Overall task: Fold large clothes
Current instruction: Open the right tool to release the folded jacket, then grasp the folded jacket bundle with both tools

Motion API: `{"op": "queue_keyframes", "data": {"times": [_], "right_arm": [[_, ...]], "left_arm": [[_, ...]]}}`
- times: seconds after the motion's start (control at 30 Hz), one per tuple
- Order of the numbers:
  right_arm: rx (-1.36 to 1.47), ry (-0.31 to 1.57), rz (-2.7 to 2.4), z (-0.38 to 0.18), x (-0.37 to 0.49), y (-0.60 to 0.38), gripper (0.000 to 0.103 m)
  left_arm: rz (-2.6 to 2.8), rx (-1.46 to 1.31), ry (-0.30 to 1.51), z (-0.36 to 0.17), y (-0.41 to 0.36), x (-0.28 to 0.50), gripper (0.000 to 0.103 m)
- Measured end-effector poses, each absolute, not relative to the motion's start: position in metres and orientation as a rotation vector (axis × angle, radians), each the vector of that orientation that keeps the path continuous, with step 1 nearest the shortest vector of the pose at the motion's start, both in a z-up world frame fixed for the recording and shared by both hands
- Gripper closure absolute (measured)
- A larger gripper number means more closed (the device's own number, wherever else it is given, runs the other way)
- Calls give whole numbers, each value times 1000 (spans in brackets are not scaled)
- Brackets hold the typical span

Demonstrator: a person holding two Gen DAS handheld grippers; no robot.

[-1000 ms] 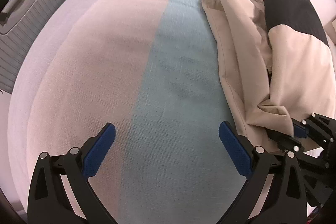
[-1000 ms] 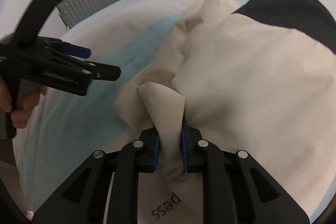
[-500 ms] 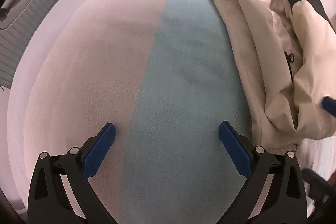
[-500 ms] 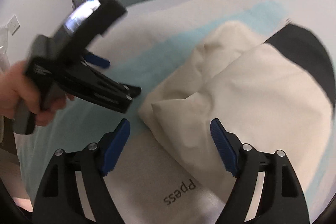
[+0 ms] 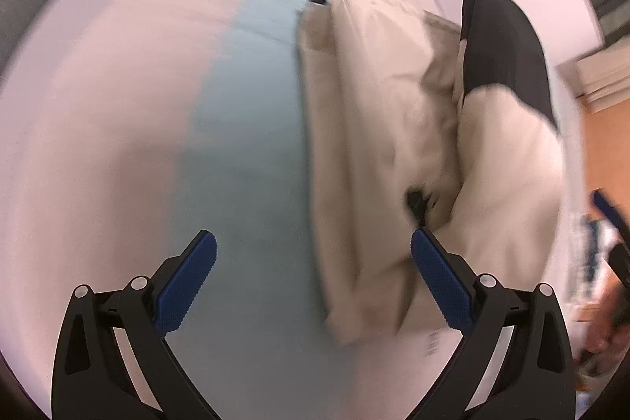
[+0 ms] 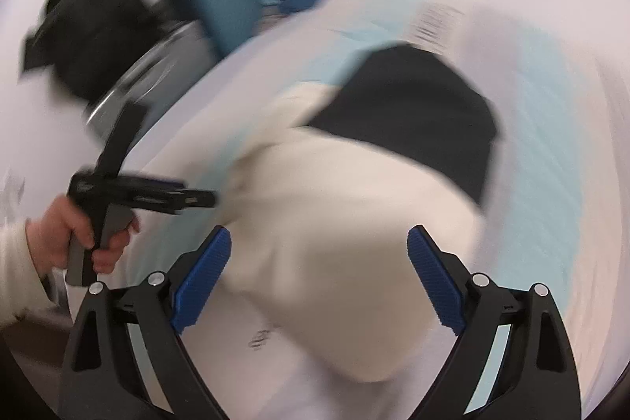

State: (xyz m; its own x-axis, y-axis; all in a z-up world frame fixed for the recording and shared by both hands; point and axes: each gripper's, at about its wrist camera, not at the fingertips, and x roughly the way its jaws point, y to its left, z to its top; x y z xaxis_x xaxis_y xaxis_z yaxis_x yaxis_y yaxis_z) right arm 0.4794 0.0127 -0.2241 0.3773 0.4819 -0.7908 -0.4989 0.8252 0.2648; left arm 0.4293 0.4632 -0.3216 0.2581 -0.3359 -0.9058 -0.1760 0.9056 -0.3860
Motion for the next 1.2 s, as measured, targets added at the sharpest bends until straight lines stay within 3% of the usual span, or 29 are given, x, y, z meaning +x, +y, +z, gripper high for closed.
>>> {"op": "queue_keyframes", "data": {"times": [0.2, 0.6, 0.8, 1.07, 1.2], "right_arm": [[322, 1165, 511, -270, 542, -63, 16], [706, 1325, 624, -355, 578, -75, 12], [755, 1344, 623, -362, 575, -81, 10], [619, 1352, 615, -354, 580, -69, 7], [771, 1408, 639, -378, 583, -79, 7]], "left_arm": [[-293, -540, 1390, -349, 461, 482, 6], [-409, -648, 1429, -369, 448, 514, 6], [-441, -719, 1449, -376, 438, 527, 6], [-502, -725, 1446, -382, 419, 545, 6], [-553, -764, 1452, -390, 396, 545, 6]]}}
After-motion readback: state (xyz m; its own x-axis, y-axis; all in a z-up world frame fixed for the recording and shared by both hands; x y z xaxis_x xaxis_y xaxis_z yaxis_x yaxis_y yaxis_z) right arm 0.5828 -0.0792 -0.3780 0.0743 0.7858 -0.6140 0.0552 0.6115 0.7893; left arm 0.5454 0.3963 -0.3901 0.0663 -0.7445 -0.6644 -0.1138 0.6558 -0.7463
